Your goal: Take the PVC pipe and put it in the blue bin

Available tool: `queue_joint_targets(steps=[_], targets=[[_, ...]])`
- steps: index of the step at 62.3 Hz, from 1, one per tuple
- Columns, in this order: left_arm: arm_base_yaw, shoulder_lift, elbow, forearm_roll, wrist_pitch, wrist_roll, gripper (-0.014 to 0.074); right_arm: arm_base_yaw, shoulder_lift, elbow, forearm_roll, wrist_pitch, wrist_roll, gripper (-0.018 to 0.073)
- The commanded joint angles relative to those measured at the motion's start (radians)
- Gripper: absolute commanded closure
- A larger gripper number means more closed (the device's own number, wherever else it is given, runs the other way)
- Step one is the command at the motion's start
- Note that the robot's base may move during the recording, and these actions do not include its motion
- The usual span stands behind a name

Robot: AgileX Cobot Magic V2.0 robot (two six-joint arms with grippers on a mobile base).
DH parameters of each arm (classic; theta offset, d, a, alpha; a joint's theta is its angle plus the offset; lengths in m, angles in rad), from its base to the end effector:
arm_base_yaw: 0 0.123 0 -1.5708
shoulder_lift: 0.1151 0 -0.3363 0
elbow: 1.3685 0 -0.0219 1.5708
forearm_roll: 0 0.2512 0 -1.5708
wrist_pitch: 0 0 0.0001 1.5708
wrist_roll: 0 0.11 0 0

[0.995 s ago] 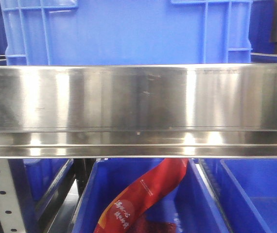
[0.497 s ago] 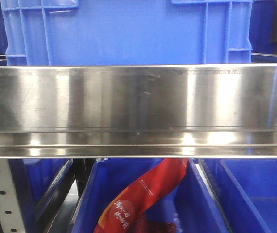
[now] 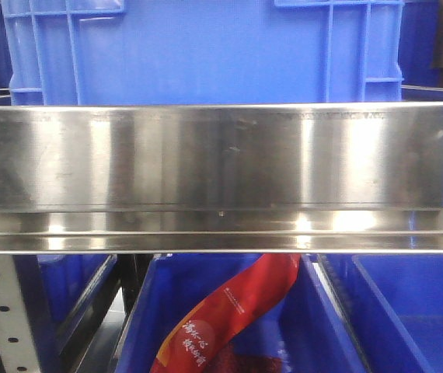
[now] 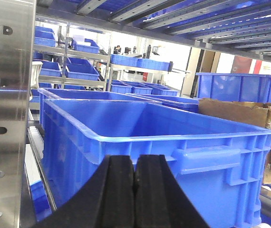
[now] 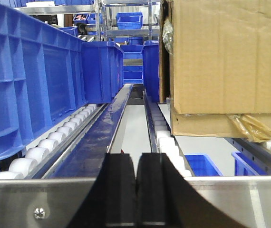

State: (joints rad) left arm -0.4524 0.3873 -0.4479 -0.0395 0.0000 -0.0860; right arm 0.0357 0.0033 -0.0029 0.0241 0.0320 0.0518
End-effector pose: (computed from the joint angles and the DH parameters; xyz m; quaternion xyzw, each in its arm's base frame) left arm 0.0533 -0.0259 0.3597 0.1063 0.6443 -0.2158 0.7260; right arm 0.0242 0.0010 0.2122 0.0135 0.6873 0.0408 0.7251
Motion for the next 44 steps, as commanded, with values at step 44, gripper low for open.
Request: queue_joint_targets(steps=[44], targets=[[0.000,-0.005,0.001,-0.004,-0.019,-0.003,0.0708,-0.005,-0.003,0.003,0.003,-0.044,-0.009,0.0721]])
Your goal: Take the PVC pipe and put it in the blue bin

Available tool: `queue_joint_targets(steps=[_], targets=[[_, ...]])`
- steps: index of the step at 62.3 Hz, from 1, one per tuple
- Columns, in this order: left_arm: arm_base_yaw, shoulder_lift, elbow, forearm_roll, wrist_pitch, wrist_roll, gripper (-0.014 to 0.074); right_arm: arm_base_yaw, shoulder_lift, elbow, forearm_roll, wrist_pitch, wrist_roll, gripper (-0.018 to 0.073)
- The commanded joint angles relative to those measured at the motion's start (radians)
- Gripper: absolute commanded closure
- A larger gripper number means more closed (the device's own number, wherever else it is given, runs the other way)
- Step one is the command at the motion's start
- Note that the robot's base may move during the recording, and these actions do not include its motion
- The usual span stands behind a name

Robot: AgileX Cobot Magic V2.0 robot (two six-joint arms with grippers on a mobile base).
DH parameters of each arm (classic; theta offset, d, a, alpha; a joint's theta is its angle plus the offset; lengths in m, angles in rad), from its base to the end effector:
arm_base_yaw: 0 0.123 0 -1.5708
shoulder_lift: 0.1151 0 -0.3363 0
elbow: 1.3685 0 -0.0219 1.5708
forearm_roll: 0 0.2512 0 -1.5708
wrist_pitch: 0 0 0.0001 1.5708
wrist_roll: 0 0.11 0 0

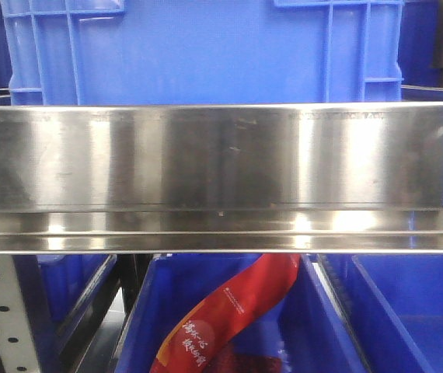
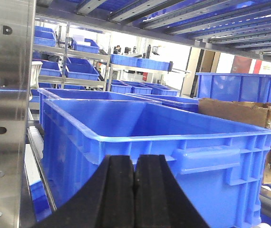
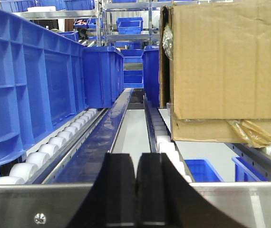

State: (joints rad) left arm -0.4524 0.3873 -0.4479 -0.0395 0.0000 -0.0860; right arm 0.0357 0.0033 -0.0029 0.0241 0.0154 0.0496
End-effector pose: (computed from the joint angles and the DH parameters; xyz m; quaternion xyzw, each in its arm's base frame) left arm 0.0533 -0.0259 0.3597 0.1063 0.6443 -0.2158 0.7260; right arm 0.0241 0.0009 0.2141 0.0128 0.6813 0.0401 0.7308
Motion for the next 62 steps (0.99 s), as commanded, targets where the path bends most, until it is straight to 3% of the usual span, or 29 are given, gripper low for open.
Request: queue_joint_targets(steps=[1,19,30,45,49,52,62], targets=[[0.000,-0.005,0.001,-0.004,-0.019,-0.003,0.0708,-0.005,-0.003,0.003,0.003,-0.027,-0.007,0.0721],[0.030,-0.066,0.062,0.014,-0.021,0.006,0.0708,-0.005,-0.003,0.003,0.003,-0.027,-0.007,0.0721],[0.175,-0.214,0.244,0.065,-0.018,0.042,0.0708,-0.005,-0.003,0.003,0.003,-0.027,-0.007,0.0721],[0.395,-0.387,0.444,0.063,-0.014,0.042,0.0708,-0.005,-0.003,0.003,0.003,-0.027,-0.007,0.0721],[0.433,-0.387,0.448,0.061,-0.031,0.042,0.0708,-0.005,-0.003,0.003,0.003,-0.027,-0.007,0.0721],[0.448,-0.387,0.448,0.061,0.026,0.042,0.0708,-0.005,-0.003,0.003,0.003,-0.027,-0.007,0.0721],[0.456,-0.387,0.448,0.061,0.087,0.042,0.0708,-0.005,-0.003,0.003,0.003,-0.027,-0.007,0.0721]])
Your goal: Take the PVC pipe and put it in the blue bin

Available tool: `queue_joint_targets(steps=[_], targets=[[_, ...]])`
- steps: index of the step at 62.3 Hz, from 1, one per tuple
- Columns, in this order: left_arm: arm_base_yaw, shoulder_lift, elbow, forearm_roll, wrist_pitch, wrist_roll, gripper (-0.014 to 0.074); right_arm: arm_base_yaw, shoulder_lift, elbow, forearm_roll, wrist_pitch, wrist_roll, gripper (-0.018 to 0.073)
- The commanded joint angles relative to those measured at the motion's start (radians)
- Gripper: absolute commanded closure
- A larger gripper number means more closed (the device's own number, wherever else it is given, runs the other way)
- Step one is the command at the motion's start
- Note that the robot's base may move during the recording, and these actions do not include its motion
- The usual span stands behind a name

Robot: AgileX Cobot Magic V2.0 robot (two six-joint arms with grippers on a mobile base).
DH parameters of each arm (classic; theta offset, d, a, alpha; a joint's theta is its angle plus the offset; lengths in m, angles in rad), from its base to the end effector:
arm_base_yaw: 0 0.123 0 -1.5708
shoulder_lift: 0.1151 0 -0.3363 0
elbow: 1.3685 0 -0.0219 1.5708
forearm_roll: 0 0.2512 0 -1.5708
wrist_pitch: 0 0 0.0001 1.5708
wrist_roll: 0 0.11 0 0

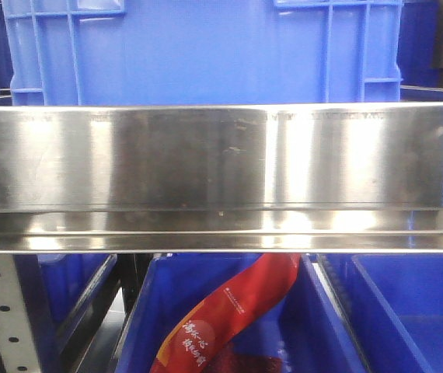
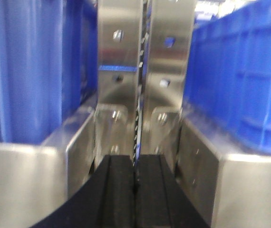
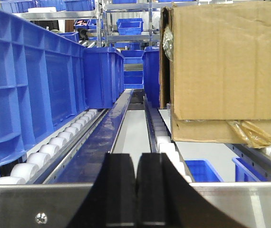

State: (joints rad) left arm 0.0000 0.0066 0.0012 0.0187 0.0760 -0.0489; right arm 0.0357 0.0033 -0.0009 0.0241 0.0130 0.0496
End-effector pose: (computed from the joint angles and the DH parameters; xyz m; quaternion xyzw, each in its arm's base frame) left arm 0.0249 0.0002 0.2059 -0.0112 0.7058 -0.0102 0.7082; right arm 0.0242 0.0009 0.2136 0.0128 0.6812 0.0401 0.7309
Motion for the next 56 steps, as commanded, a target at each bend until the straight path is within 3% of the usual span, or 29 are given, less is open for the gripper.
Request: queue_joint_targets(steps=[1,56], targets=[[0.004,-0.007,-0.001,0.003,0.011,0.005,0.0708,-0.005,-0.003,0.001,0.003,-0.025,-0.007,0.0721],[0.004,-0.007,-0.001,0.003,0.009,0.005,0.0708,-0.005,-0.003,0.001,0.003,-0.025,-0.007,0.0721]])
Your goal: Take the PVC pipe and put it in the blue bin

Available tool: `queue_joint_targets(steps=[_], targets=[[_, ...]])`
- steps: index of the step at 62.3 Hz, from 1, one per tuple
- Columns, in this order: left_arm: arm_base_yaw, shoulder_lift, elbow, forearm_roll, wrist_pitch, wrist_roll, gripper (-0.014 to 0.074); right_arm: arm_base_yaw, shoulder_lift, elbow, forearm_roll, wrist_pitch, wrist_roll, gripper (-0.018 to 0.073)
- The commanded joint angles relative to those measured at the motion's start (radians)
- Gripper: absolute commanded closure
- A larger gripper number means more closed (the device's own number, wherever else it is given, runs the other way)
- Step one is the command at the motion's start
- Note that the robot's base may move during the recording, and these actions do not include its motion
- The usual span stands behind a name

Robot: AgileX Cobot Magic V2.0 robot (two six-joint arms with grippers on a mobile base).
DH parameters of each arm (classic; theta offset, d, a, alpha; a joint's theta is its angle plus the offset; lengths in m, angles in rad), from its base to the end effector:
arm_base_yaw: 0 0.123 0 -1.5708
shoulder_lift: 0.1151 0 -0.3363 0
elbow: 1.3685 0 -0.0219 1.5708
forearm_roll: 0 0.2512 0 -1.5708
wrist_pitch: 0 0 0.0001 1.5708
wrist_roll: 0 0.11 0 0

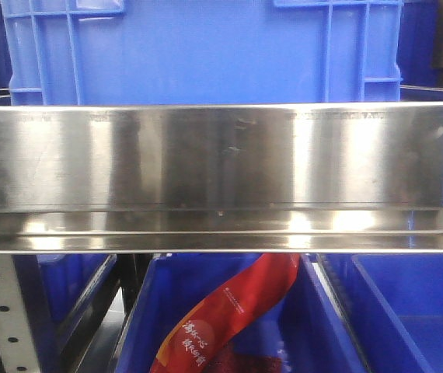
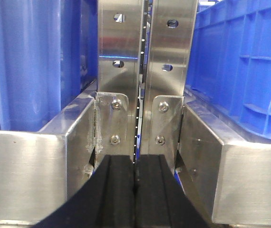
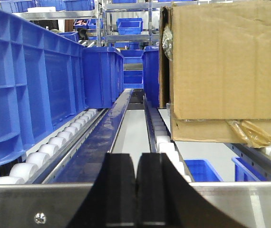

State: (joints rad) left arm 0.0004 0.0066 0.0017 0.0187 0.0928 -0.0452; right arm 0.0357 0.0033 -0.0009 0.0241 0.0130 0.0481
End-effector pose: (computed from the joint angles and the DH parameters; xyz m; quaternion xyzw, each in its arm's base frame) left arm 0.0249 0.0002 0.2038 -0.0102 0.7119 -0.0086 0.7021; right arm 0.0242 0.0009 0.2136 0.0123 0.6812 0.0396 0.7310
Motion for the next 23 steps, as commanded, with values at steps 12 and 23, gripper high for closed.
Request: queue_joint_targets(steps=[12,23], targets=[[0.003,-0.007,-0.002,0.003,-0.008,0.002,0.0708,-0.005,-0.003,0.001,0.003,-0.025,-0.005,0.0721],[0.003,-0.007,-0.002,0.003,-0.008,0.002,0.0708,-0.005,-0.003,0.001,0.003,-0.025,-0.005,0.0721]])
